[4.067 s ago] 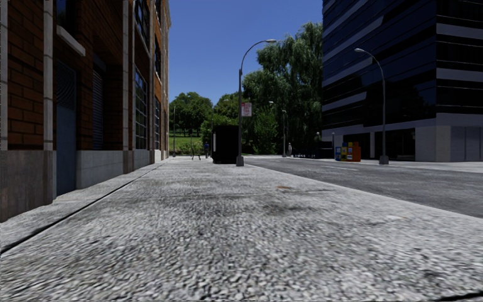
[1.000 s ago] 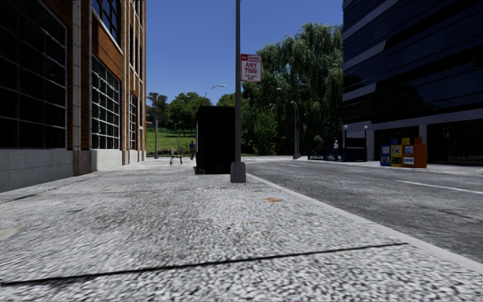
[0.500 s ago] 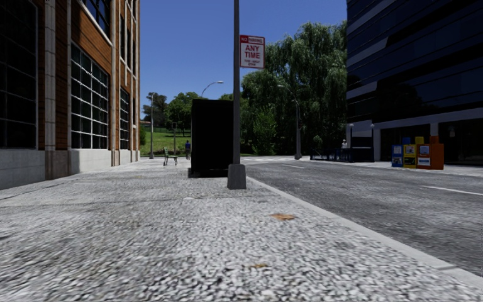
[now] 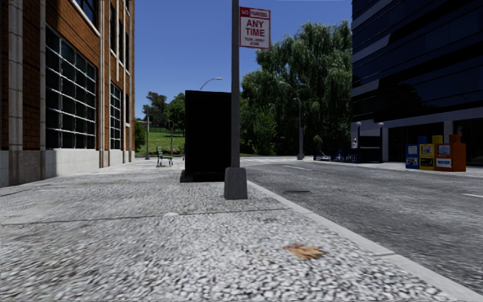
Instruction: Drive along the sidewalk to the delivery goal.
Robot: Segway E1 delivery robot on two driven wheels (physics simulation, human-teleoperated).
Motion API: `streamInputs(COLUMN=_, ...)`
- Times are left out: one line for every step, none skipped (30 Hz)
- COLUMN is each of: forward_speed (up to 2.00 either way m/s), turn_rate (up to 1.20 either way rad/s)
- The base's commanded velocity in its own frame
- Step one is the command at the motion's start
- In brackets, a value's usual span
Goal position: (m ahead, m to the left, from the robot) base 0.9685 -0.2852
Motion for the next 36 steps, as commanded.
streamInputs(forward_speed=2.0, turn_rate=0.0)
streamInputs(forward_speed=2.0, turn_rate=0.0)
streamInputs(forward_speed=2.0, turn_rate=0.0)
streamInputs(forward_speed=2.0, turn_rate=0.0)
streamInputs(forward_speed=2.0, turn_rate=0.0)
streamInputs(forward_speed=2.0, turn_rate=0.0)
streamInputs(forward_speed=2.0, turn_rate=0.0)
streamInputs(forward_speed=1.96, turn_rate=0.0)
streamInputs(forward_speed=1.74, turn_rate=0.0)
streamInputs(forward_speed=1.5, turn_rate=0.0)
streamInputs(forward_speed=1.5, turn_rate=0.0)
streamInputs(forward_speed=1.33, turn_rate=0.0)
streamInputs(forward_speed=1.28, turn_rate=0.0)
streamInputs(forward_speed=1.26, turn_rate=0.0)
streamInputs(forward_speed=1.25, turn_rate=0.0)
streamInputs(forward_speed=1.25, turn_rate=0.0)
streamInputs(forward_speed=1.23, turn_rate=0.0)
streamInputs(forward_speed=1.19, turn_rate=0.0)
streamInputs(forward_speed=1.08, turn_rate=0.0)
streamInputs(forward_speed=0.79, turn_rate=0.0)
streamInputs(forward_speed=0.26, turn_rate=0.0)
streamInputs(forward_speed=0.26, turn_rate=0.0)
streamInputs(forward_speed=0.0, turn_rate=0.0)
streamInputs(forward_speed=0.0, turn_rate=0.0)
streamInputs(forward_speed=0.0, turn_rate=0.0)
streamInputs(forward_speed=0.0, turn_rate=0.0)
streamInputs(forward_speed=0.0, turn_rate=0.0)
streamInputs(forward_speed=0.0, turn_rate=0.0)
streamInputs(forward_speed=0.0, turn_rate=0.0)
streamInputs(forward_speed=0.0, turn_rate=0.0)
streamInputs(forward_speed=0.0, turn_rate=0.0)
streamInputs(forward_speed=0.0, turn_rate=0.0)
streamInputs(forward_speed=0.0, turn_rate=0.0)
streamInputs(forward_speed=0.0, turn_rate=0.0)
streamInputs(forward_speed=0.0, turn_rate=0.0)
streamInputs(forward_speed=0.0, turn_rate=0.0)
